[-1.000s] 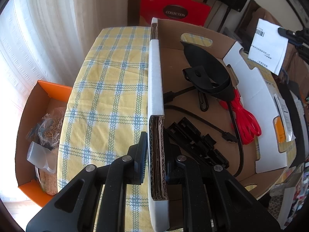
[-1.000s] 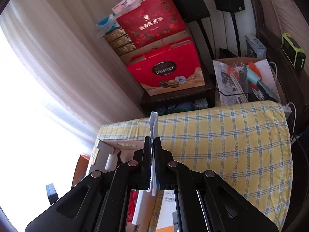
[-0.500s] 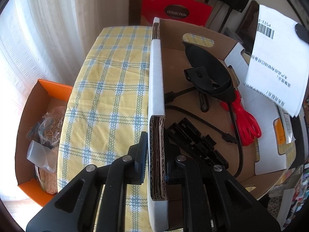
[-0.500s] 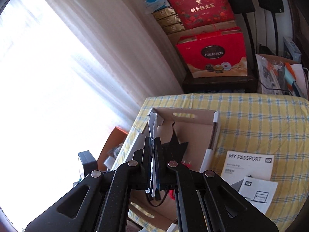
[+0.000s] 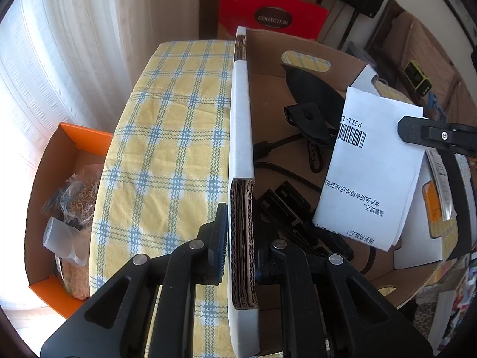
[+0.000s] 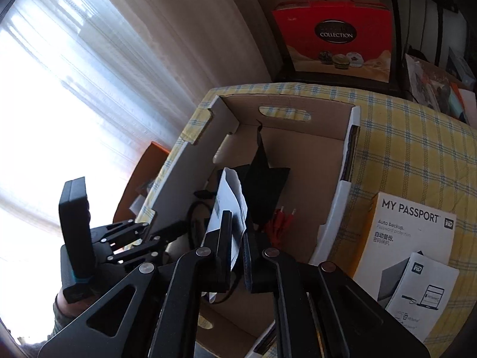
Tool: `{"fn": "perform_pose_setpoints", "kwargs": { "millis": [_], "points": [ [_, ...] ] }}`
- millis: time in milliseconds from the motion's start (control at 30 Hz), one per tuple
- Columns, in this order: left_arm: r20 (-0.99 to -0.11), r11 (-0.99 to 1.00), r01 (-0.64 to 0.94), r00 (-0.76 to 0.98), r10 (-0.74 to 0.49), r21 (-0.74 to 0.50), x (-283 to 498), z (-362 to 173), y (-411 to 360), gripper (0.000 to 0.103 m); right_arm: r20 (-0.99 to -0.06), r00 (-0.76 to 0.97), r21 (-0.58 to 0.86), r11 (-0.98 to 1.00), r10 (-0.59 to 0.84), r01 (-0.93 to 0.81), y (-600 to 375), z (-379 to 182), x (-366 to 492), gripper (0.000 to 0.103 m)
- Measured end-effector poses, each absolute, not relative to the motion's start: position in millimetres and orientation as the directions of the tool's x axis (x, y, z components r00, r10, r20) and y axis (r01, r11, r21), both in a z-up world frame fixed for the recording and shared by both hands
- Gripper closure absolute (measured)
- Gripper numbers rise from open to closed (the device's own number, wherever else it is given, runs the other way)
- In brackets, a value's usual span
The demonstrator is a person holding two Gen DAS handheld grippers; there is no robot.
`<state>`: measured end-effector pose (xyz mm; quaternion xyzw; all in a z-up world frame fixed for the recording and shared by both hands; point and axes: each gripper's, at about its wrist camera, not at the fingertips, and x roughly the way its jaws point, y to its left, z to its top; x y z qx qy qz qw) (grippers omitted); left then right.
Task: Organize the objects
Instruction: 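Carry the white leaflet into the tray and lower it, then open the right tool and move it to the white WD quick-start sheet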
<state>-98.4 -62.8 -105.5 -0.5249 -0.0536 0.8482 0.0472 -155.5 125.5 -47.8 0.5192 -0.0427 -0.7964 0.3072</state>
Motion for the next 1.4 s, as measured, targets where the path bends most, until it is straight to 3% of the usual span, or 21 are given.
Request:
{"fn": "perform_pose_setpoints", "kwargs": {
  "millis": [100,167,233,700,767,1000,1200,1333,1400],
  "points": [
    [-0.886,-0.990,-0.024,-0.445,0.135,-0.139,-98,-105,-63,0.091,-0.789,-0.314,0.387,-0.824,-0.528,0.414,141,-45,-157,0.090],
    [-0.886,-0.990,-0.024,-0.444,0.133,-0.136,-98,-105,-63,0.091,-0.776,-0.339,0.389,-0.827,-0.532,0.406,150,-38,-158,0.074],
    [-0.886,-0.990,-0.024,-0.443,0.132,-0.136,-98,-105,-63,0.091,-0.768,-0.365,0.374,-0.832,-0.526,0.410,155,-31,-157,0.065],
    [-0.888,-0.991,-0.020,-0.442,0.125,-0.130,-97,-104,-61,0.091,-0.804,-0.377,0.283,-0.852,-0.461,0.440,129,-48,-161,0.066],
    [-0.888,-0.991,-0.019,-0.442,0.126,-0.131,-97,-104,-61,0.091,-0.805,-0.364,0.293,-0.848,-0.468,0.443,124,-53,-162,0.089],
    [-0.888,-0.991,-0.020,-0.442,0.126,-0.131,-96,-104,-60,0.091,-0.825,-0.301,0.319,-0.833,-0.479,0.452,111,-72,-160,0.095],
    [-0.888,-0.991,-0.021,-0.442,0.126,-0.130,-96,-104,-61,0.091,-0.853,-0.285,0.249,-0.821,-0.437,0.513,99,-84,-152,0.093],
    [-0.888,-0.992,-0.021,-0.442,0.125,-0.128,-96,-104,-61,0.091,-0.848,-0.342,0.207,-0.848,-0.404,0.489,107,-71,-151,0.085],
    [-0.888,-0.991,-0.021,-0.442,0.125,-0.129,-96,-104,-61,0.091,-0.826,-0.353,0.243,-0.844,-0.438,0.479,117,-60,-151,0.070]
  ]
}}
